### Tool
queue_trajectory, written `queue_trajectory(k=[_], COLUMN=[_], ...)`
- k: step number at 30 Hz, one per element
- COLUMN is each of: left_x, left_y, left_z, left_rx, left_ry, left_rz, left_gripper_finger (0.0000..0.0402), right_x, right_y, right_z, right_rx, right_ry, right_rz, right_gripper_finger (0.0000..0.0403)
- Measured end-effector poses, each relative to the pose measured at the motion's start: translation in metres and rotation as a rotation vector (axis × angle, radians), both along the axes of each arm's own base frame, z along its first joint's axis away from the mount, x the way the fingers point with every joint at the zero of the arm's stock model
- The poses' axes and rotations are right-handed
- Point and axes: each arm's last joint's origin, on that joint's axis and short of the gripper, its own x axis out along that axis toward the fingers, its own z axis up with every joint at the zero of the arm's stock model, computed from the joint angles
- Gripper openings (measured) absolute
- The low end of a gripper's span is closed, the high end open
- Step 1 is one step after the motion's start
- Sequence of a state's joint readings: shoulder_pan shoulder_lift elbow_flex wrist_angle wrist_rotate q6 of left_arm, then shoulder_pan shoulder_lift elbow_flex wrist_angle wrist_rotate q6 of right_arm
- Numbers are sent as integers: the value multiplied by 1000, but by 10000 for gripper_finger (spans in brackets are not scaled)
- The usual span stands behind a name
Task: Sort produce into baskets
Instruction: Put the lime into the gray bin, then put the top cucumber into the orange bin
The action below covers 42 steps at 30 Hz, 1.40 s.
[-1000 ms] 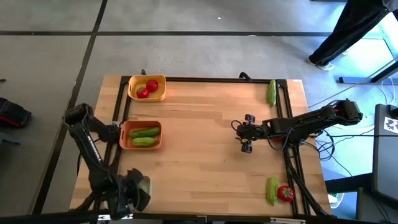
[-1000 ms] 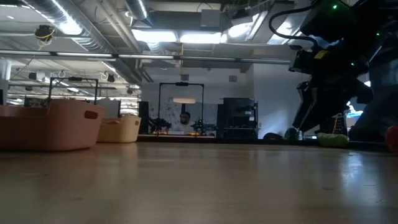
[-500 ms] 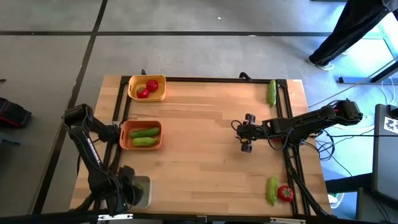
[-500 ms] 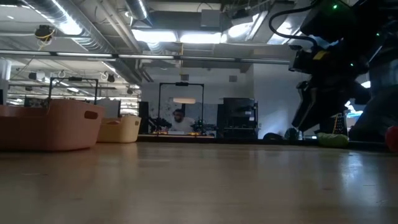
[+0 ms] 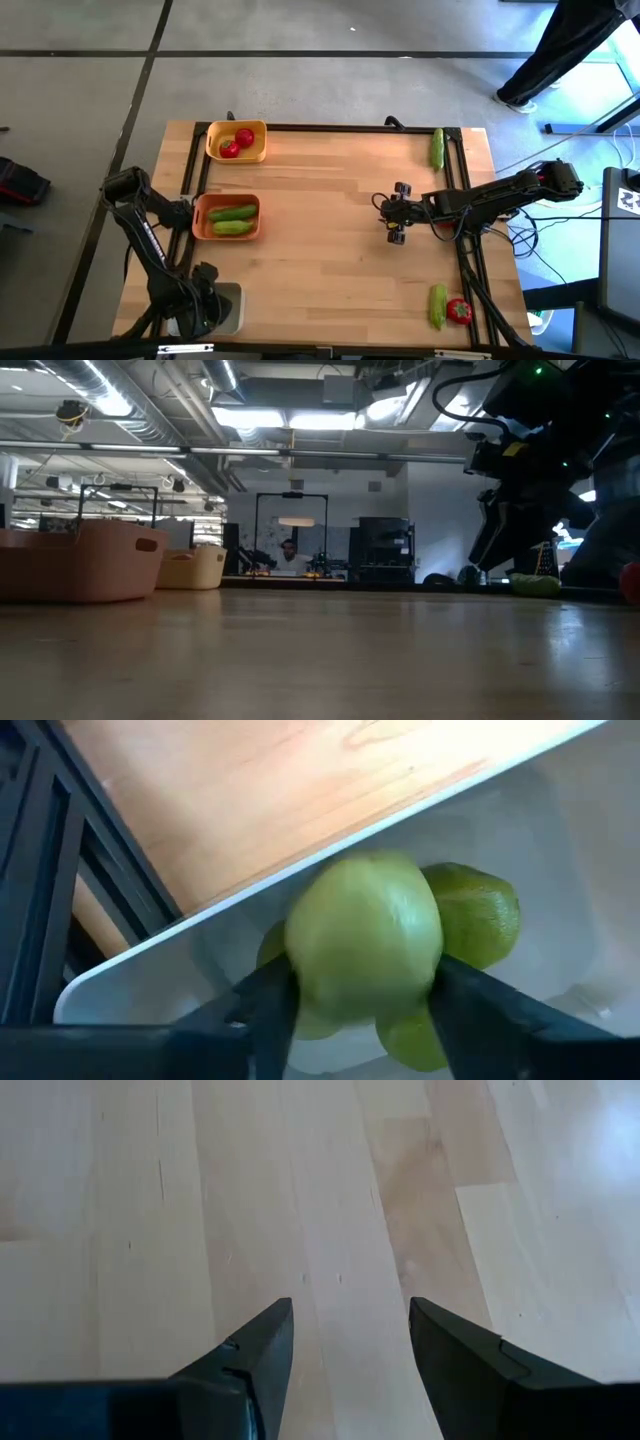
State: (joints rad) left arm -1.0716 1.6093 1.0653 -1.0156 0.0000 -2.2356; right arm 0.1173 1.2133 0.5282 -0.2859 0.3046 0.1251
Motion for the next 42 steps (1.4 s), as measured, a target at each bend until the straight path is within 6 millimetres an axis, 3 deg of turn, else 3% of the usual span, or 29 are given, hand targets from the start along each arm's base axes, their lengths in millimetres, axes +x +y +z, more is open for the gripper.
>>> queue_trajectory(k=[4, 8, 13, 18, 24, 31, 36, 42], left_x=[1, 3, 6, 15, 28, 50, 67, 92], left_y=[1, 1, -1, 3, 23, 48, 66, 82], left_z=[0, 2, 13, 39, 65, 68, 61, 51], left_rx=[3, -32, -54, -64, 45, 235, 352, 426], left_ry=[4, 22, -11, -186, -464, -556, -551, -620], left_rz=[9, -1, -49, -67, -83, -161, -235, -320], left_gripper_finger=[257, 280, 277, 266, 258, 260, 256, 248], right_x=[0, 0, 1, 3, 3, 6, 8, 0], right_y=[0, 0, 0, 0, 0, -2, -22, -63], right_z=[0, 0, 0, 2, 2, 11, 29, 39], right_rx=[0, 0, 2, 5, 6, -57, -181, -269], right_ry=[0, 0, -7, -35, -38, -52, 22, 116], right_rz=[0, 0, 0, 1, 1, -74, -216, -418], right_gripper_finger=[193, 193, 193, 193, 193, 193, 193, 193])
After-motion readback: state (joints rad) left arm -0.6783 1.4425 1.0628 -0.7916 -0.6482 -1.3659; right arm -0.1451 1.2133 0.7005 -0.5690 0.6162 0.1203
